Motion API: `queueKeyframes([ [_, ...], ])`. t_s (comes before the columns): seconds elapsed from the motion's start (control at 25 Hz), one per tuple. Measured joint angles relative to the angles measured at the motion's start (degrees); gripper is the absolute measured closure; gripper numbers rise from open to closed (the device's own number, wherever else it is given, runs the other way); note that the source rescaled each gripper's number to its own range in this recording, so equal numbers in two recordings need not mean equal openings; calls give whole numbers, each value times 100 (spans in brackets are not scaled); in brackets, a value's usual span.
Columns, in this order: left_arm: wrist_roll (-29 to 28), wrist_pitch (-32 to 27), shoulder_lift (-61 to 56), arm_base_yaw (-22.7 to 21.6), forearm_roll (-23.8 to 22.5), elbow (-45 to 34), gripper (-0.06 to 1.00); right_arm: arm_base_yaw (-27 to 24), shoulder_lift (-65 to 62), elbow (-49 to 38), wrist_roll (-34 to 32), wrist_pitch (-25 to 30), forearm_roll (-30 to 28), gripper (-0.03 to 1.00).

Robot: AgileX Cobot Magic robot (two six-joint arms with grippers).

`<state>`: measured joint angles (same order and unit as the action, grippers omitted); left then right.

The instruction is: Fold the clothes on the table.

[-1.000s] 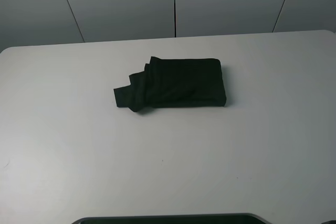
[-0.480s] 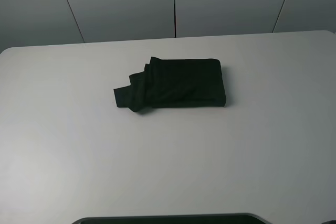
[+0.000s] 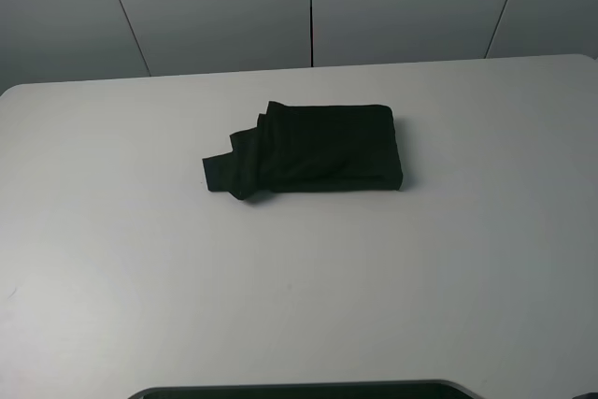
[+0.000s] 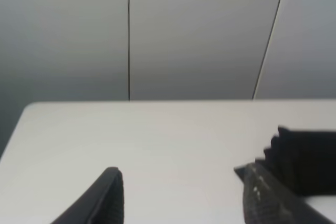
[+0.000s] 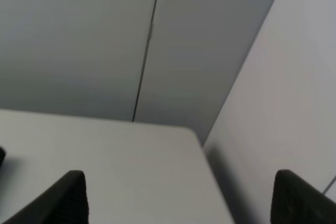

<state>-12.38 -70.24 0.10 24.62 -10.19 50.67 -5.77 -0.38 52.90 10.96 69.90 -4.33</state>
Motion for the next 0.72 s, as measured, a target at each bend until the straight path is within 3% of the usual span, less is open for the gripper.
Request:
queueKeyframes([
  [0.2, 111, 0, 0, 0, 13, -1195, 26, -198, 11, -1410, -94, -25, 1188, 20],
  [0.28, 255, 6, 0, 0, 90, -1523, 26, -219, 21, -1867, -72, -272, 1491, 20],
  [0.48, 665, 624, -10, 0, 564, -2073, 26, -219, 21, -2349, 179, -537, 1604, 20],
  [0.72, 1044, 759, -10, 0, 903, -2135, 26, -219, 21, -2349, 362, -582, 1734, 20],
])
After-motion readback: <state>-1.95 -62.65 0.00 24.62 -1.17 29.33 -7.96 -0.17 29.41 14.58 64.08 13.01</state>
